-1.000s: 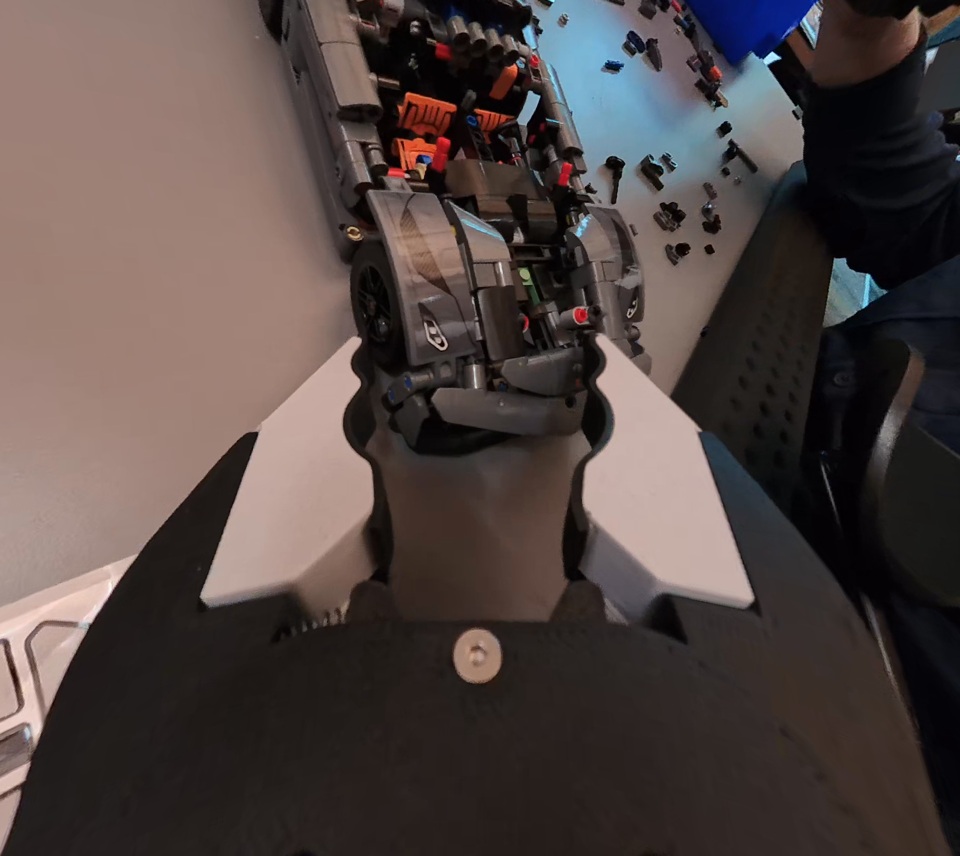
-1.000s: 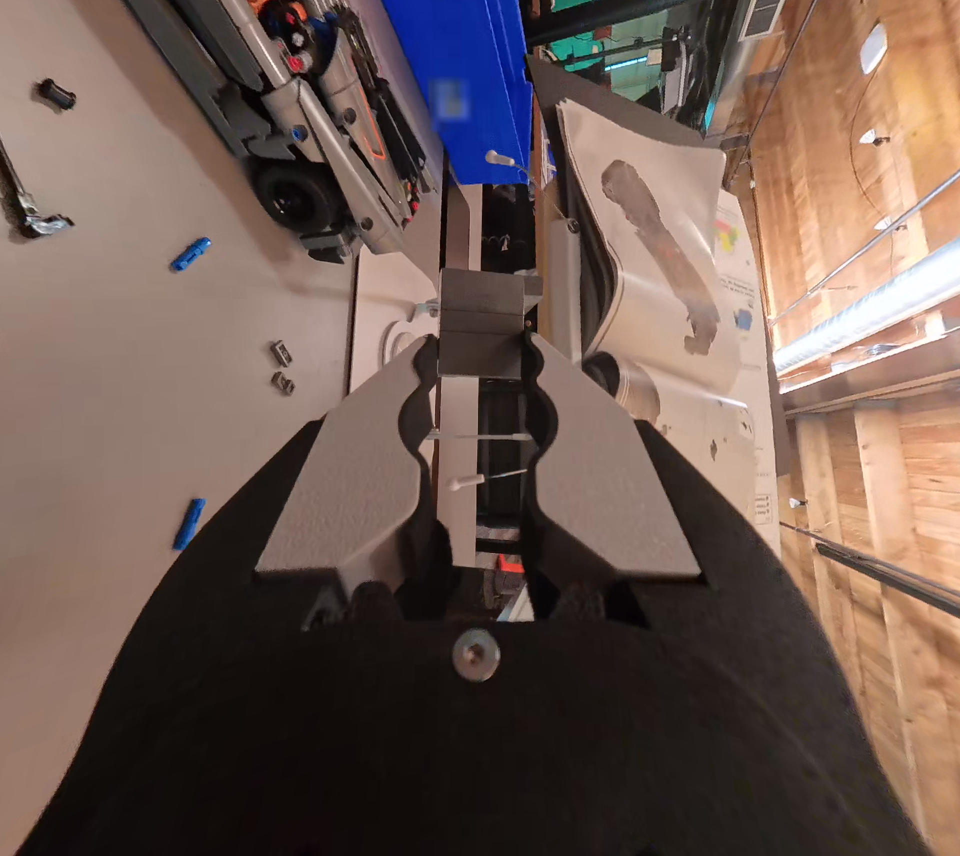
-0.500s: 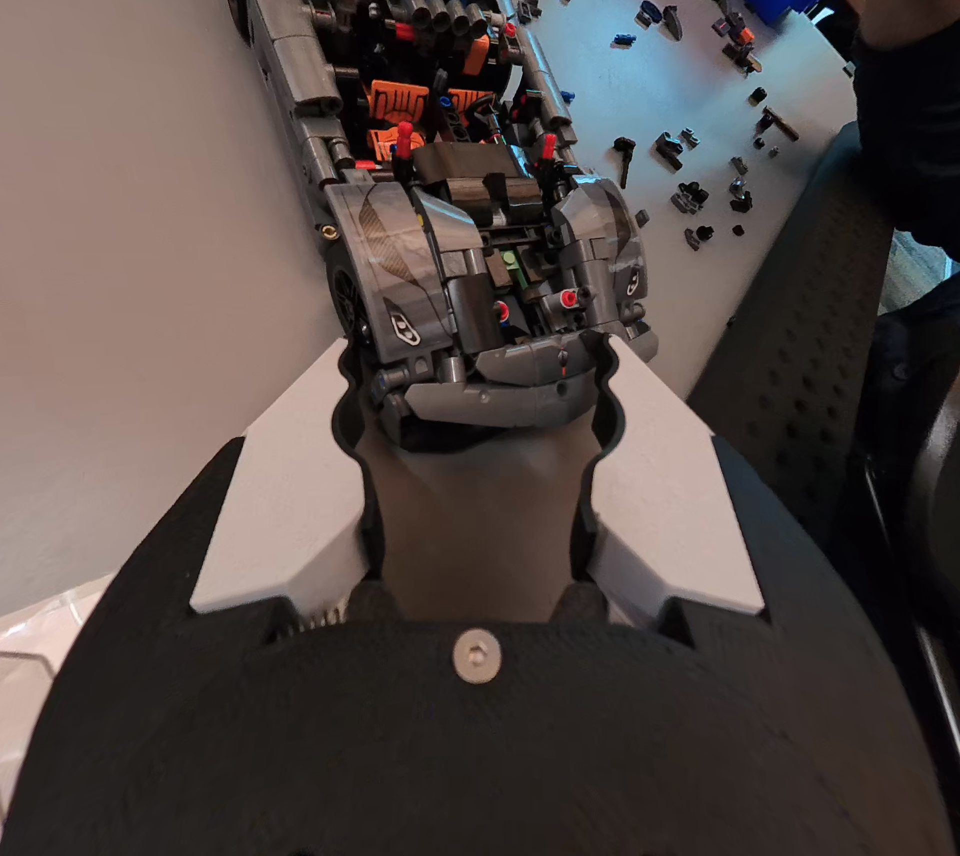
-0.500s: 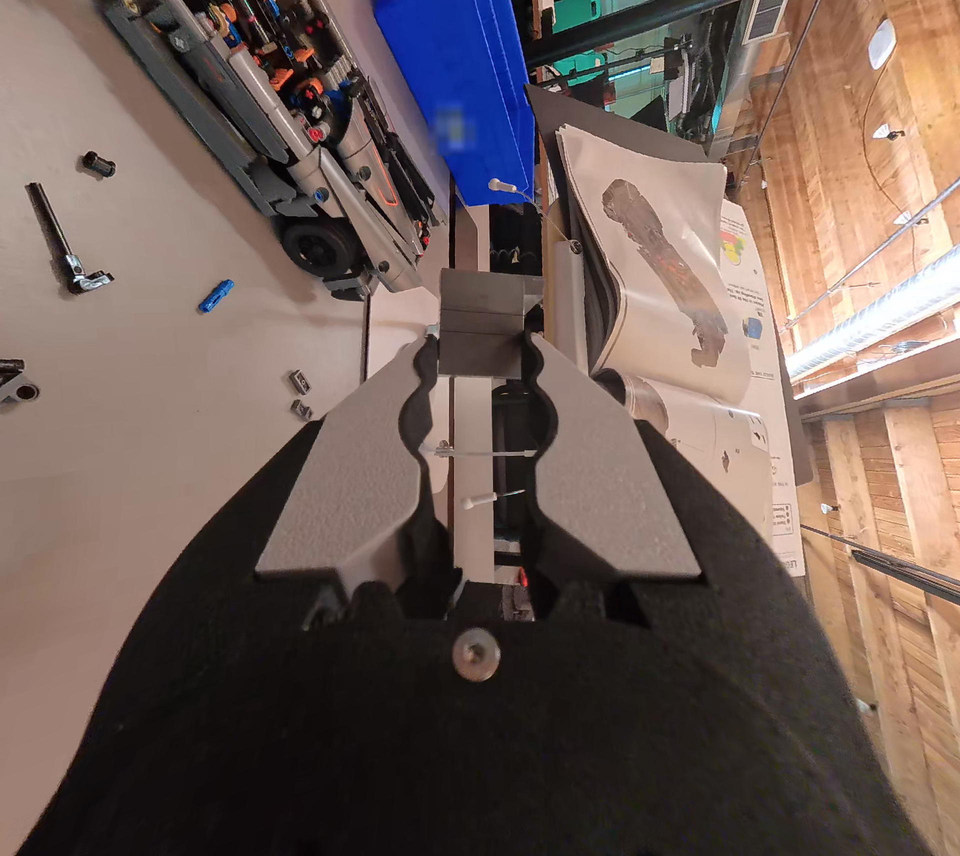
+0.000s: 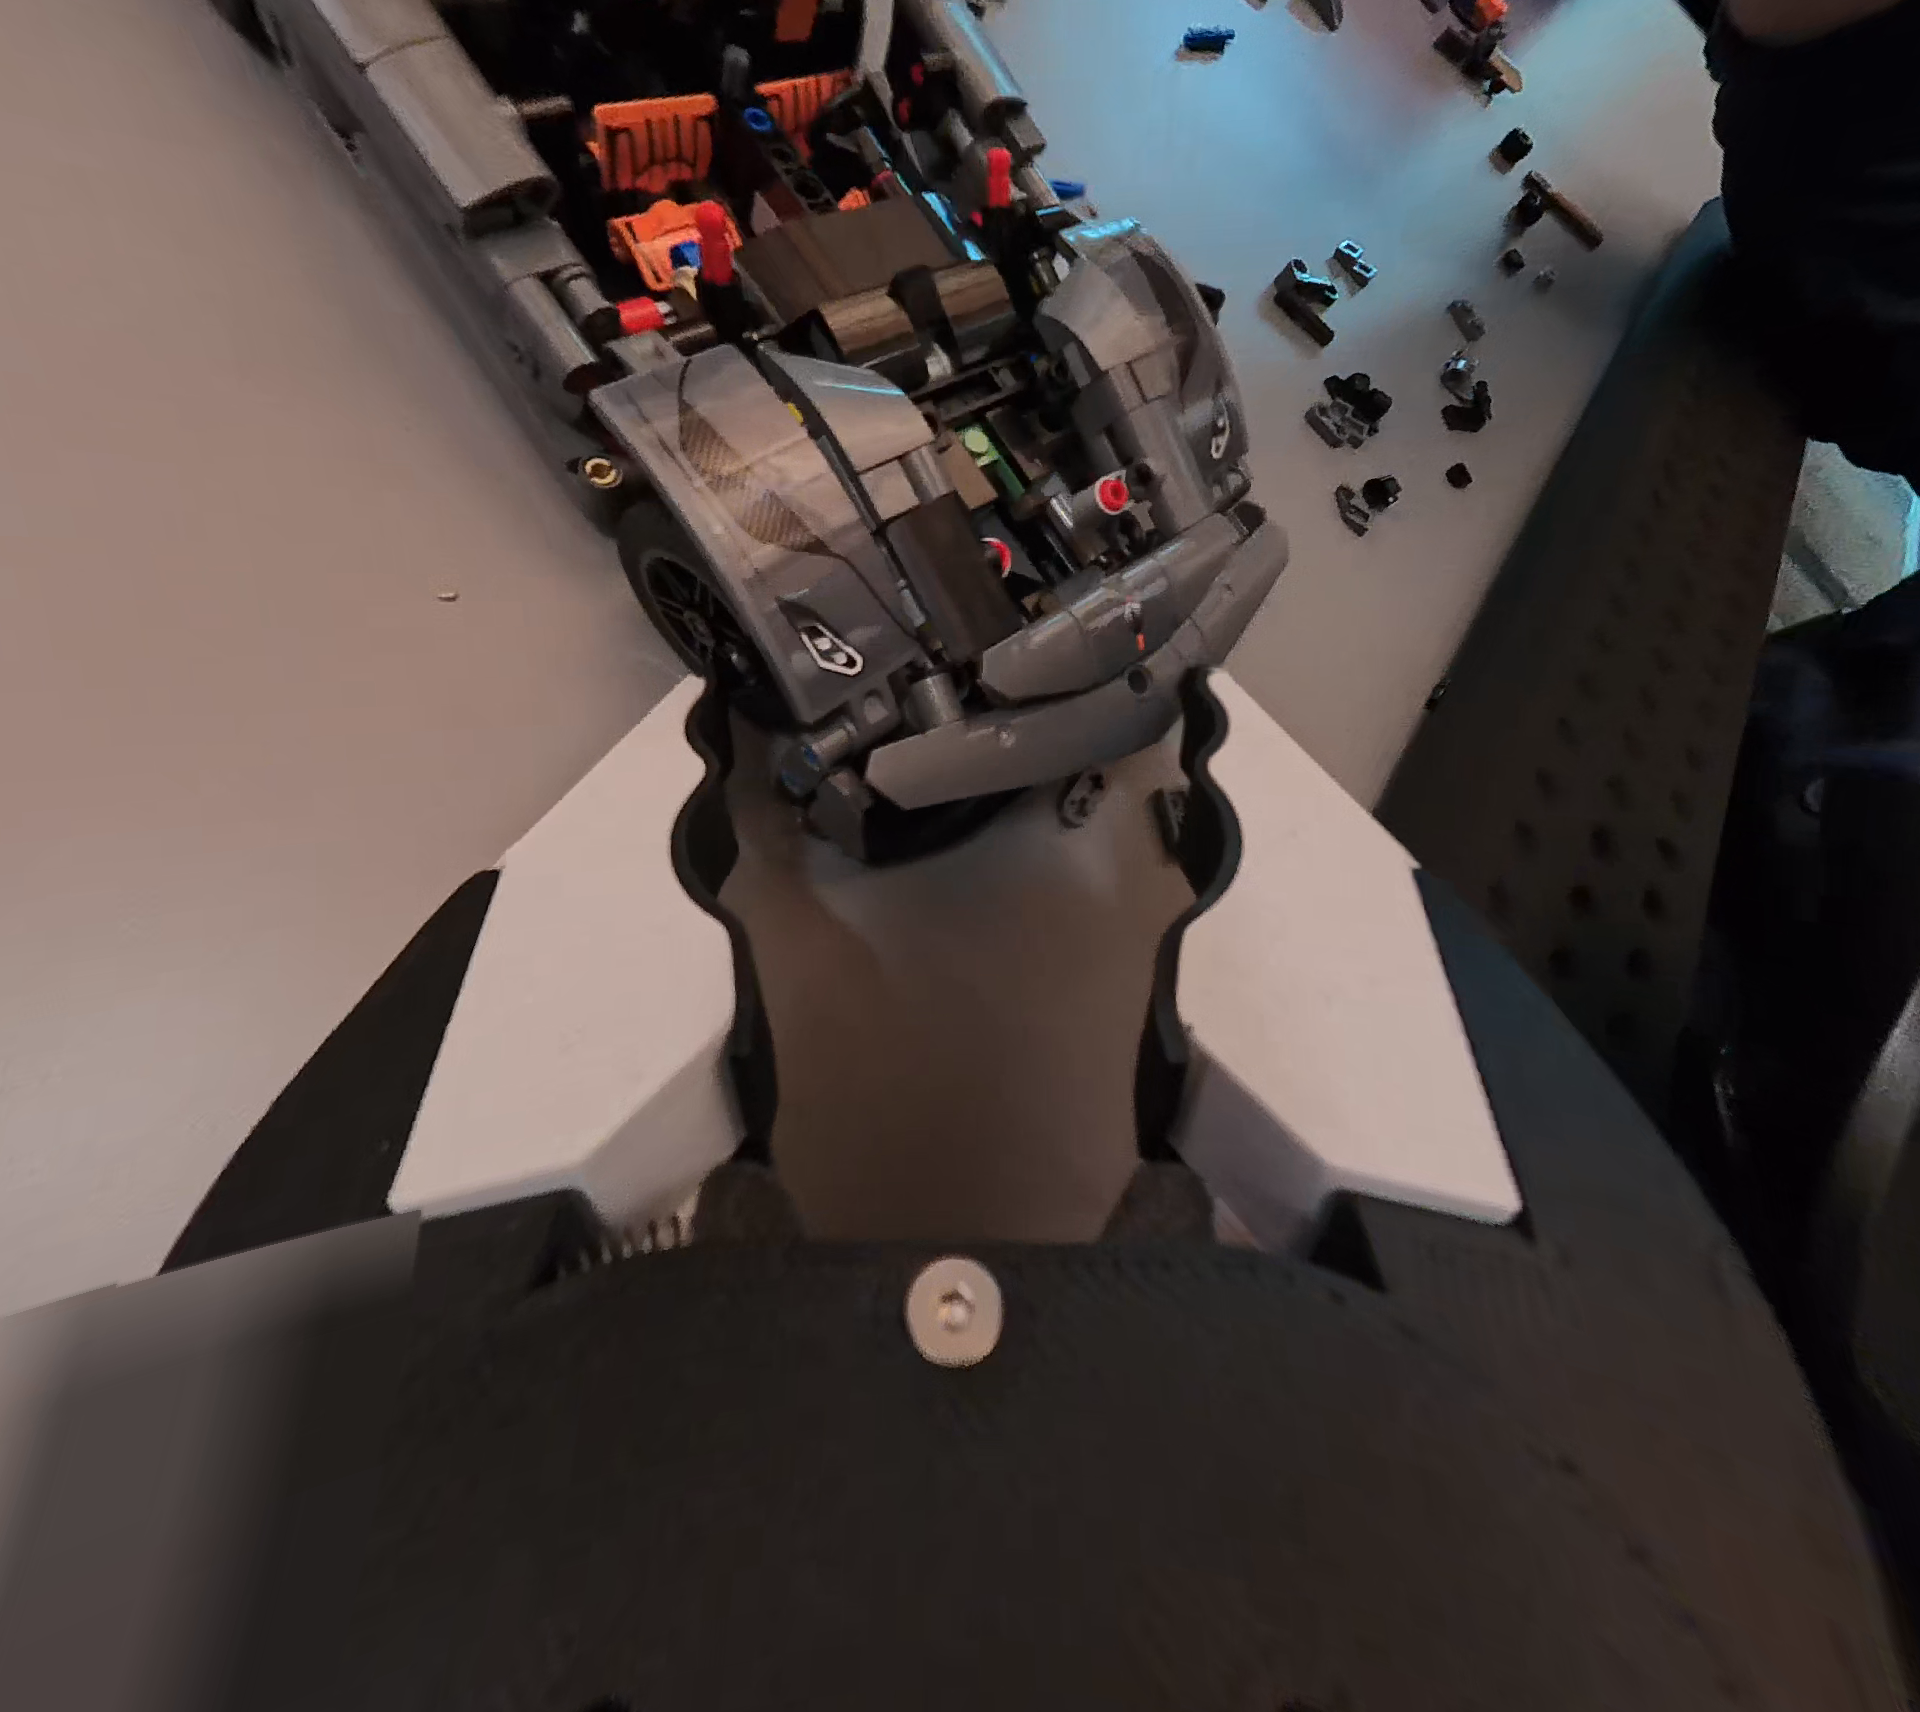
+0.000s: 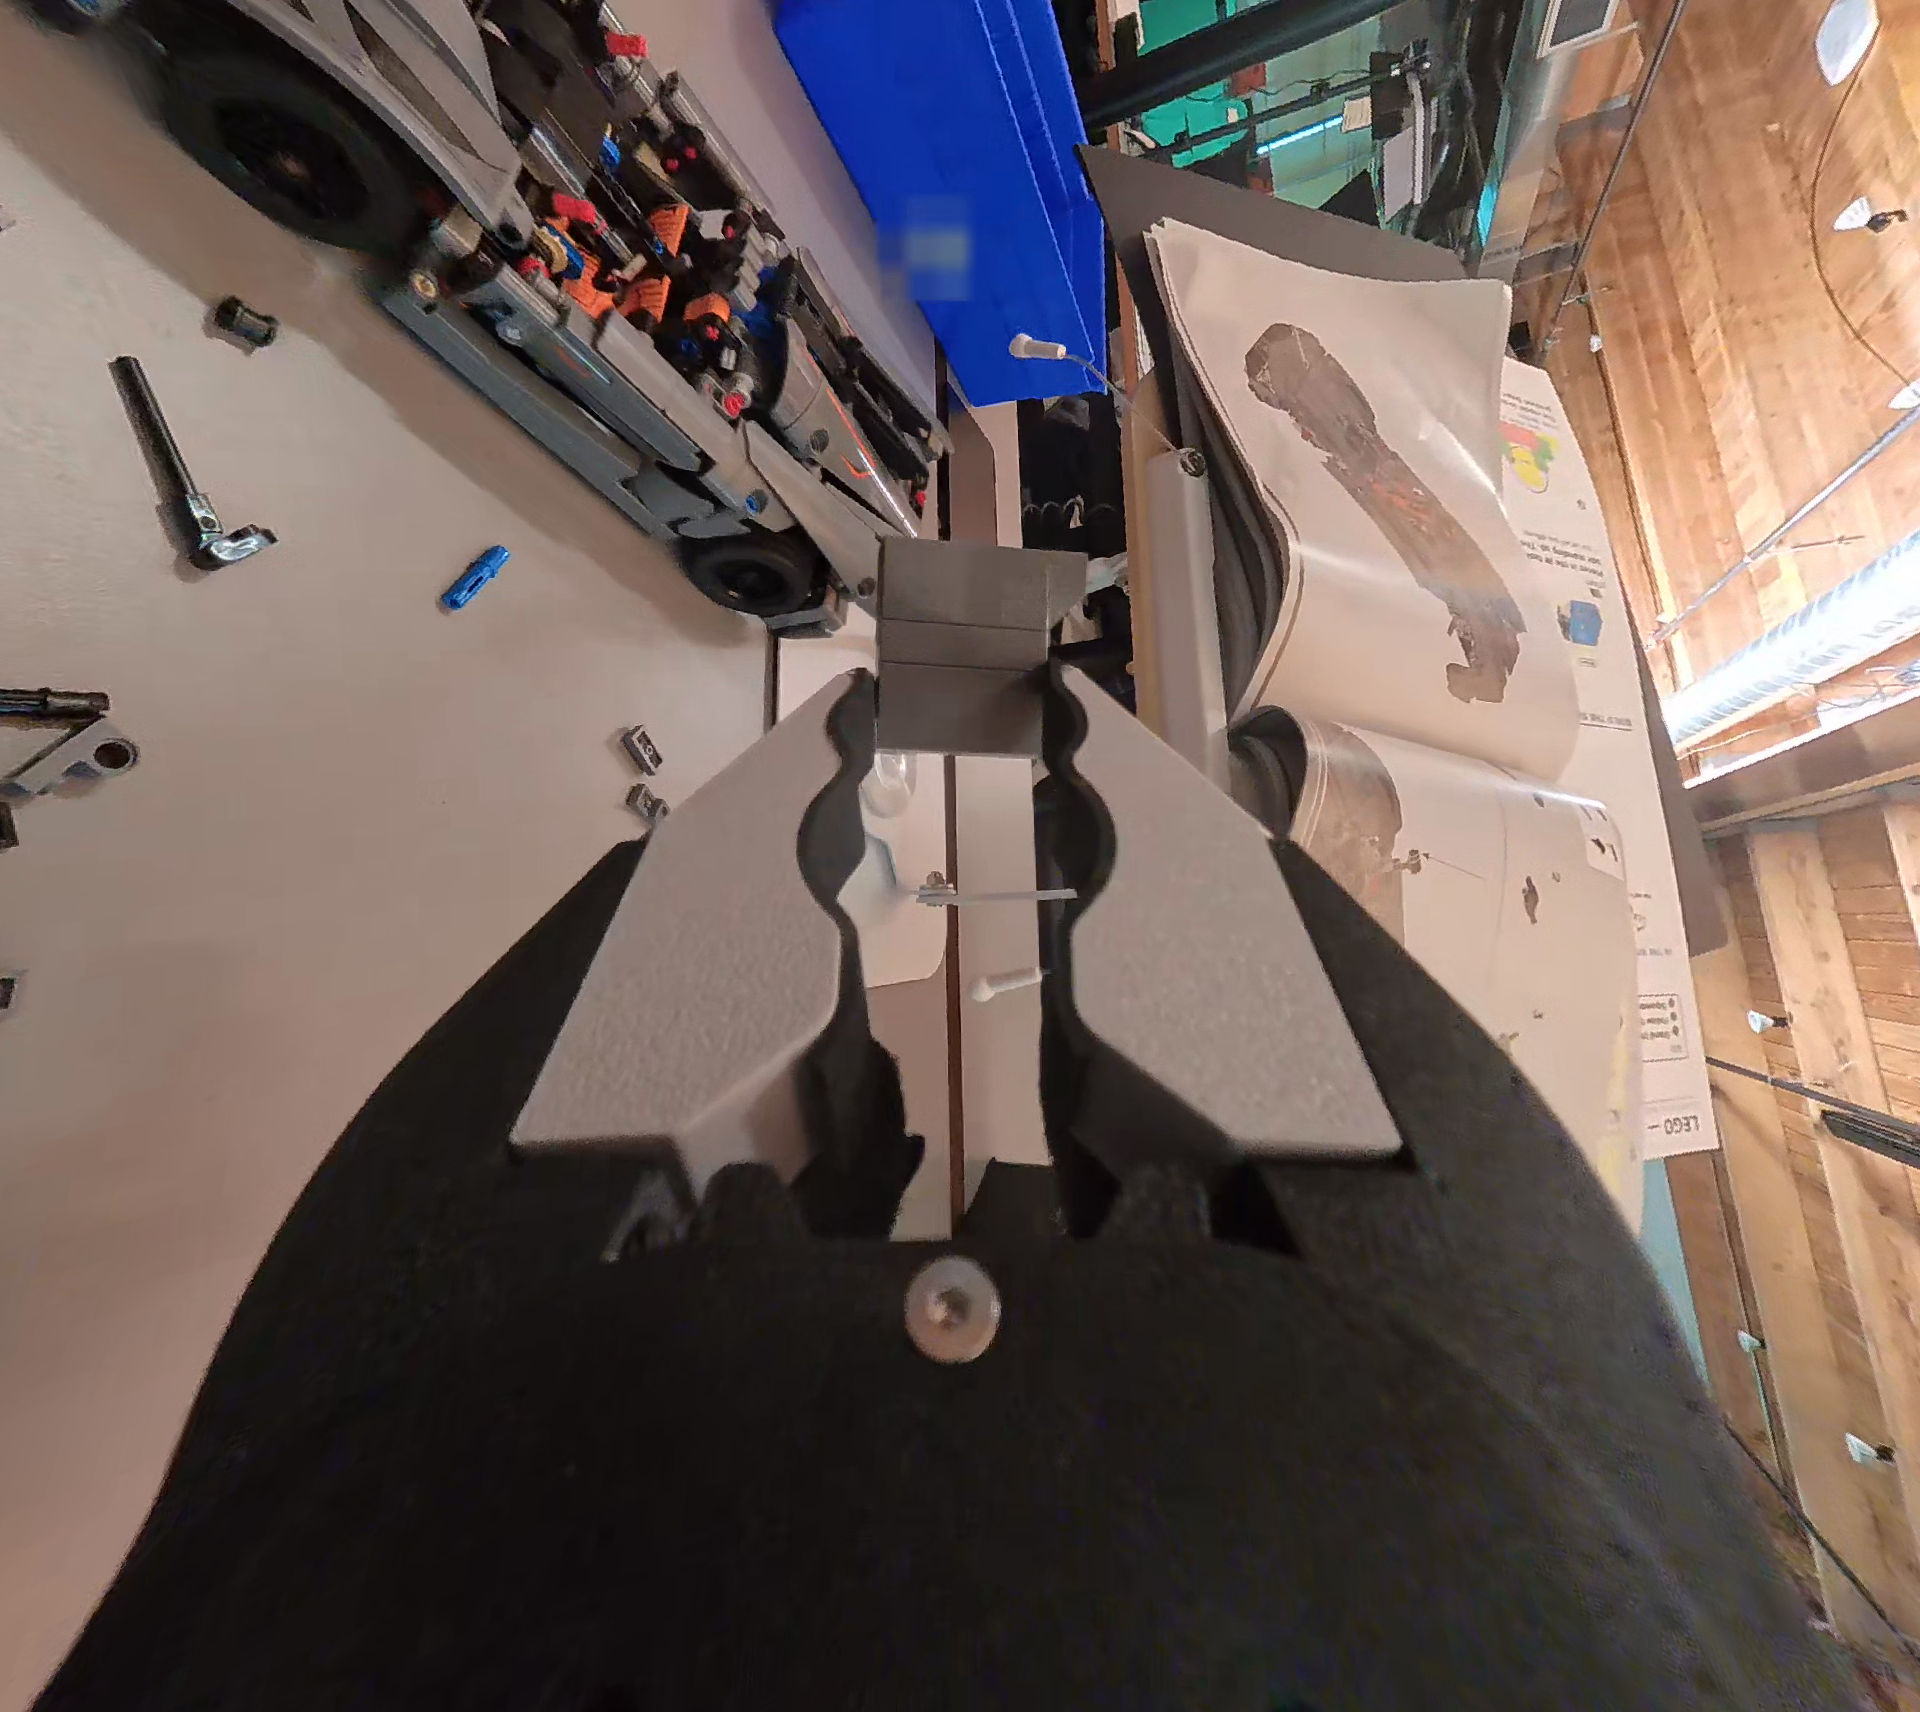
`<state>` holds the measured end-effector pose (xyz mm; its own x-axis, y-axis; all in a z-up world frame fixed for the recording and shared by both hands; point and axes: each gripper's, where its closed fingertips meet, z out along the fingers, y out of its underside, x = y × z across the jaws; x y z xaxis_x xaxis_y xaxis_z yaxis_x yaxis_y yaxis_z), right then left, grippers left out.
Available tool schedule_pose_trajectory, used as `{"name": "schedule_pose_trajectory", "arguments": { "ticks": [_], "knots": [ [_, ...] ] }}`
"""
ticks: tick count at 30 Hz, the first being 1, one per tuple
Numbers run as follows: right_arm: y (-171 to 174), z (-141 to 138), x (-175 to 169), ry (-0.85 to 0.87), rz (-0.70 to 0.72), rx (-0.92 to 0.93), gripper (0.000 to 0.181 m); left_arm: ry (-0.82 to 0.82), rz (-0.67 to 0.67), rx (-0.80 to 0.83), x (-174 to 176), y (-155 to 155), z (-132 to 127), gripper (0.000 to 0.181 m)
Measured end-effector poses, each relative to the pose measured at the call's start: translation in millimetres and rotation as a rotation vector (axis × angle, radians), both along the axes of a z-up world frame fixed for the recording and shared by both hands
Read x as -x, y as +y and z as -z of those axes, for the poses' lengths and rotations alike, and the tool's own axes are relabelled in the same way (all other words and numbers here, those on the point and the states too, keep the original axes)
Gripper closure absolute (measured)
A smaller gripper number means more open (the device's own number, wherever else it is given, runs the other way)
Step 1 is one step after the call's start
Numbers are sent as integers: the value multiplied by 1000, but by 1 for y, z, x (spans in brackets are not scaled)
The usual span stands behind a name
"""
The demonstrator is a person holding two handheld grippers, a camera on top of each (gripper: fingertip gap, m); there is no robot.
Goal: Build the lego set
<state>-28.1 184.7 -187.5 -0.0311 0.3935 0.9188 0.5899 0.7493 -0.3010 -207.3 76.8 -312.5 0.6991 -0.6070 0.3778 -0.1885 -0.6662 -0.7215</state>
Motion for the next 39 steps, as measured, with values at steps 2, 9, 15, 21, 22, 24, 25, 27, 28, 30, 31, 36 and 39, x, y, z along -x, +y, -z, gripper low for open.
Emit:
{"name": "schedule_pose_trajectory", "arguments": {
  "ticks": [2, 9, 15, 21, 22, 24, 25, 27, 28, 30, 31, 36, 39],
  "knots": [
    [0, 1, -1, -2, -1, 1, 152, 18, 16, 14, -6, -1, 0, 95],
    [-4, -2, -1, 22, -14, 3, 152, 63, 27, 82, -19, 2, 1, 88],
    [-20, -12, 5, 68, -51, -33, 152, 61, -47, -112, -13, 26, -64, 94],
    [-45, -14, 18, 99, -115, -37, 152, -70, 71, -337, -89, 44, -136, 119],
    [-49, -14, 20, 102, -121, -40, 152, -86, 95, -337, -102, 47, -139, 121],
    [-55, -10, 23, 96, -133, -45, 152, -126, 134, -334, -122, 50, -146, 128],
    [-56, -8, 24, 91, -136, -49, 152, -139, 151, -316, -130, 51, -145, 131],
    [-58, -7, 26, 96, -140, -47, 152, -139, 159, -305, -140, 54, -144, 139],
    [-59, -6, 27, 106, -143, -37, 152, -148, 175, -302, -144, 53, -143, 145],
    [-57, -9, 26, 125, -127, -43, 152, -146, 203, -243, -153, 50, -134, 145],
    [-57, -11, 25, 132, -125, -42, 152, -157, 204, -247, -157, 50, -133, 152],
    [-61, -11, 23, 129, -148, -34, 152, -217, 221, -280, -168, 48, -135, 175],
    [-62, -13, 22, 136, -155, -25, 152, -225, 221, -299, -167, 50, -135, 178]
  ]
}}
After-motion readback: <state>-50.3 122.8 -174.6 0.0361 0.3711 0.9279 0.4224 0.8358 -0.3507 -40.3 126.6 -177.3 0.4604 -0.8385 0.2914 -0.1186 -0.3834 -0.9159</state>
